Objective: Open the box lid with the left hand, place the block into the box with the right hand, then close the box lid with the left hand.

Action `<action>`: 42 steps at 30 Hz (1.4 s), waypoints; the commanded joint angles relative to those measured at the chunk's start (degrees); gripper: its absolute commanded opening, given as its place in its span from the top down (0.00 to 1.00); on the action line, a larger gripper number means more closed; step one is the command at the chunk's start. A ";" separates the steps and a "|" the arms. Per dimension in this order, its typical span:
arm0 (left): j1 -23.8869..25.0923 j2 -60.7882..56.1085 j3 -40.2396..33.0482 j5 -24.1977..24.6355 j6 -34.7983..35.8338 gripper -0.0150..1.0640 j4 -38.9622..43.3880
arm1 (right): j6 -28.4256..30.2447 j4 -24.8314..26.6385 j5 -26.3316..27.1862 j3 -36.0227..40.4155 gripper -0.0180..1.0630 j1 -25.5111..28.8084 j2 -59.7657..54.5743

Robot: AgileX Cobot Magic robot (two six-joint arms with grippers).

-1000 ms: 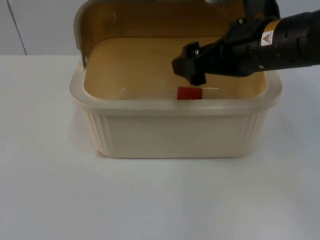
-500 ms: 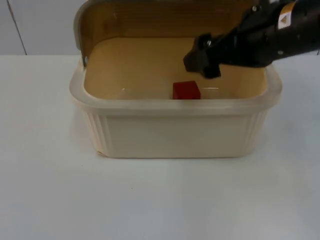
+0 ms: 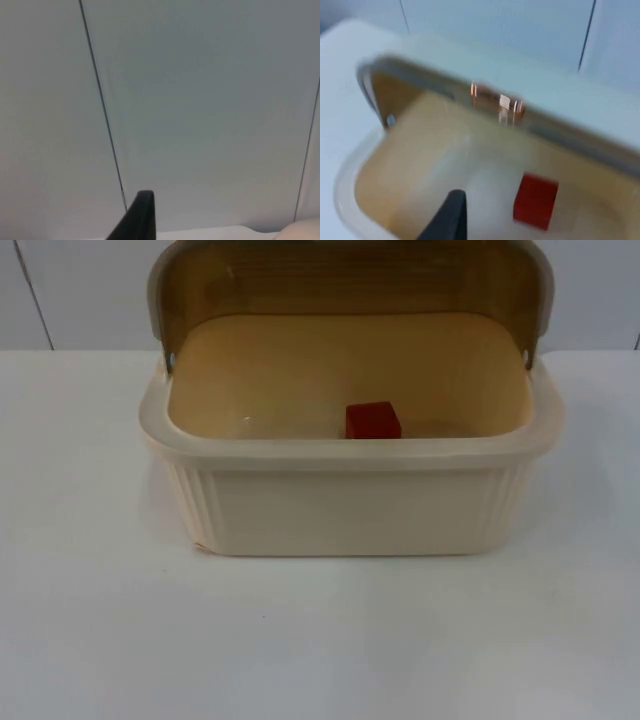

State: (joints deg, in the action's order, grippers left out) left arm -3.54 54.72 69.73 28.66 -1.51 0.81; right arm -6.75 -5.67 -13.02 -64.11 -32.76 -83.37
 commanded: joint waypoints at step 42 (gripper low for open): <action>-0.01 -0.43 -0.32 -1.13 0.27 0.04 0.71 | 25.67 23.83 -16.45 -15.37 0.01 41.13 11.68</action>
State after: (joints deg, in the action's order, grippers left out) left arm -3.54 54.72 69.73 27.98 -1.51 1.20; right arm 18.08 17.47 -30.11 -80.83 7.37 -72.43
